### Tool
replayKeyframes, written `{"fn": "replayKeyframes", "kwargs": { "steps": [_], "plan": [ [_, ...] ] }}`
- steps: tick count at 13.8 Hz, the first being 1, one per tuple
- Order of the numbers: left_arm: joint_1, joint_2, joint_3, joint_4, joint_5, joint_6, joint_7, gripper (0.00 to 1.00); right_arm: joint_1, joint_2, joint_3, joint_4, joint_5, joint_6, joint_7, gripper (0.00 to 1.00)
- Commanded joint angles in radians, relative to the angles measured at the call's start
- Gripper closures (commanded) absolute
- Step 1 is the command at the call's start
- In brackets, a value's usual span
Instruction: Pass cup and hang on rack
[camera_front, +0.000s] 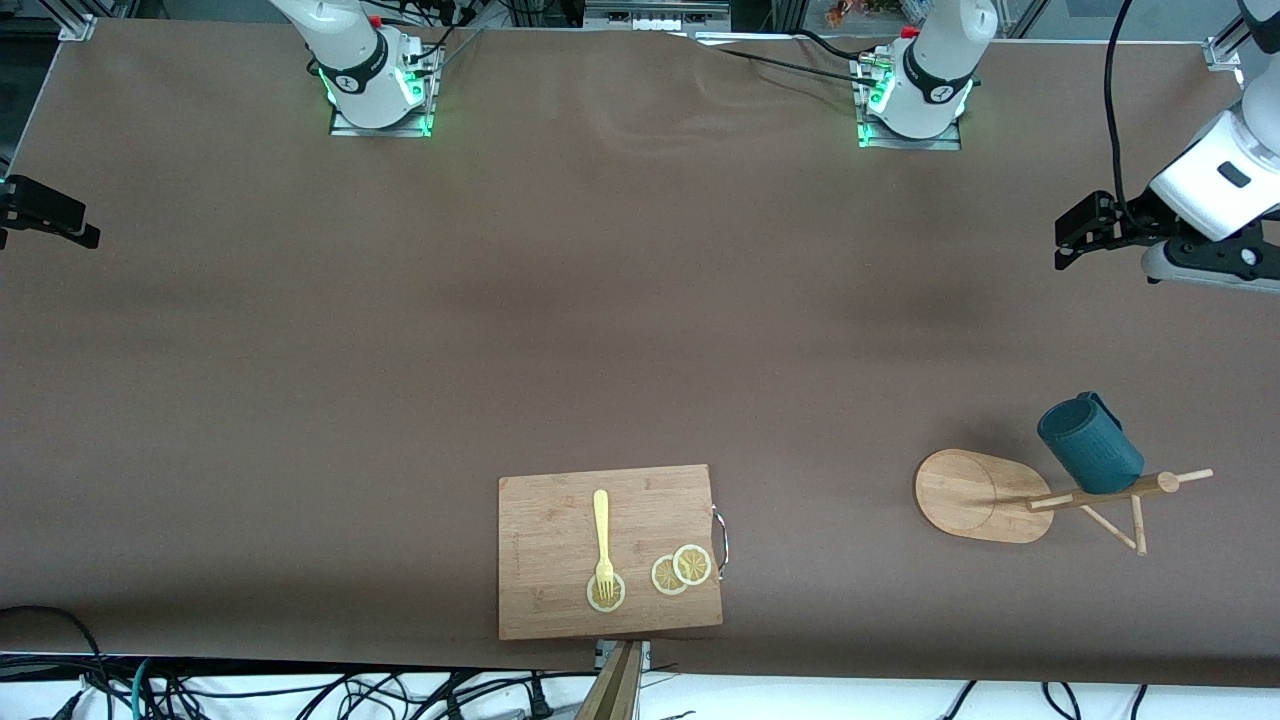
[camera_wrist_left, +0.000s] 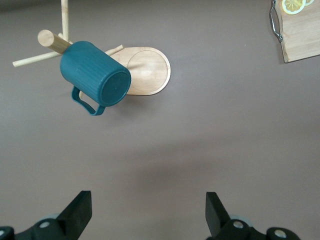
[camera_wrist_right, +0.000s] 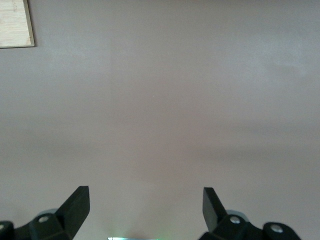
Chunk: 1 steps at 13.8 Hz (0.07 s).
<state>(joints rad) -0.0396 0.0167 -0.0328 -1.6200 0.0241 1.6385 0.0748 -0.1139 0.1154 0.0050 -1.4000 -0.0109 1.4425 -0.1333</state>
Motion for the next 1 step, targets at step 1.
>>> {"fn": "replayKeyframes", "kwargs": {
  "steps": [1],
  "plan": [
    [-0.011, -0.006, 0.007, -0.003, -0.021, 0.009, 0.023, 0.00, -0.006, -0.002, 0.000, 0.001, 0.017, 0.004, -0.011, 0.00]
  ]
}}
